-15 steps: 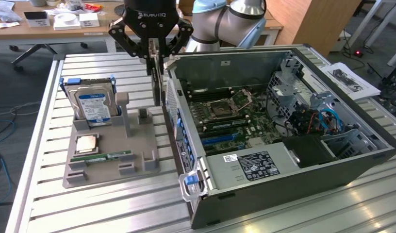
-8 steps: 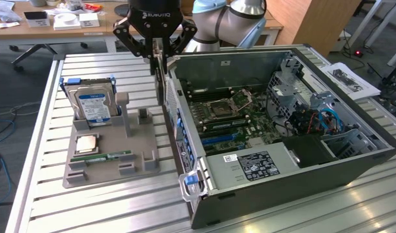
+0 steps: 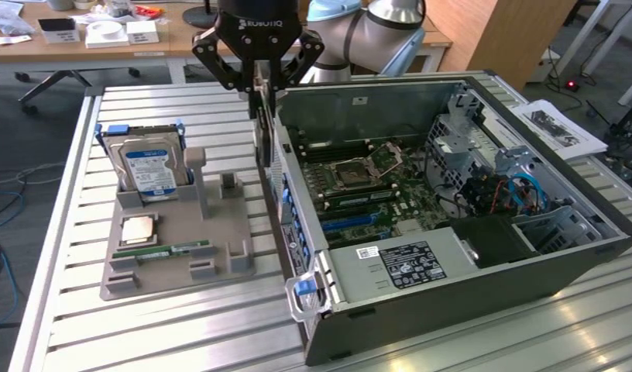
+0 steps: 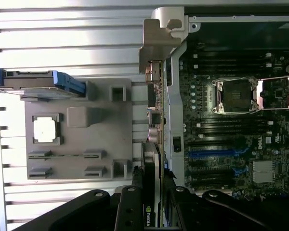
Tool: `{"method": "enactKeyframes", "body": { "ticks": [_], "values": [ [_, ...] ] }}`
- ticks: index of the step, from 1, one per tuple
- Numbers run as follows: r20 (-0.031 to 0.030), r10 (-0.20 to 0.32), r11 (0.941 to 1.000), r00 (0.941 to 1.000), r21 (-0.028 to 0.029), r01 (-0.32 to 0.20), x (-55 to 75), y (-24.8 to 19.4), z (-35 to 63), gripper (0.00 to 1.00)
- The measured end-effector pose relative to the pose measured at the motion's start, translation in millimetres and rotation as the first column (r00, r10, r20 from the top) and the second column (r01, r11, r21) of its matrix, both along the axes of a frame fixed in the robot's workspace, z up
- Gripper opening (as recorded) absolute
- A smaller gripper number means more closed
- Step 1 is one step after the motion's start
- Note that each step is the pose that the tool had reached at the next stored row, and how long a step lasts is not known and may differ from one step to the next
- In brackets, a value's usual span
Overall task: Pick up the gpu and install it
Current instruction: 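Pick up the gpu and move the gpu toward the slot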
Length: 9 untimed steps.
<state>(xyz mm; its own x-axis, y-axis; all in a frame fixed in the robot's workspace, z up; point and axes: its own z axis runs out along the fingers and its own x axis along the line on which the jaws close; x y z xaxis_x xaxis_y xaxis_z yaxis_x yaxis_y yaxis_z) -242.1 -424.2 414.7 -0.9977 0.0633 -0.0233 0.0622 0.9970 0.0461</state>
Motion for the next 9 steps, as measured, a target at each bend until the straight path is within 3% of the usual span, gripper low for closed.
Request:
{"method": "enactKeyframes", "body": {
  "ticks": [9],
  "values": [
    [-0.0001,0.000,1.0000,1.0000,0.0000,0.000,14.6,0.2,0.0,0.27]
  ]
}}
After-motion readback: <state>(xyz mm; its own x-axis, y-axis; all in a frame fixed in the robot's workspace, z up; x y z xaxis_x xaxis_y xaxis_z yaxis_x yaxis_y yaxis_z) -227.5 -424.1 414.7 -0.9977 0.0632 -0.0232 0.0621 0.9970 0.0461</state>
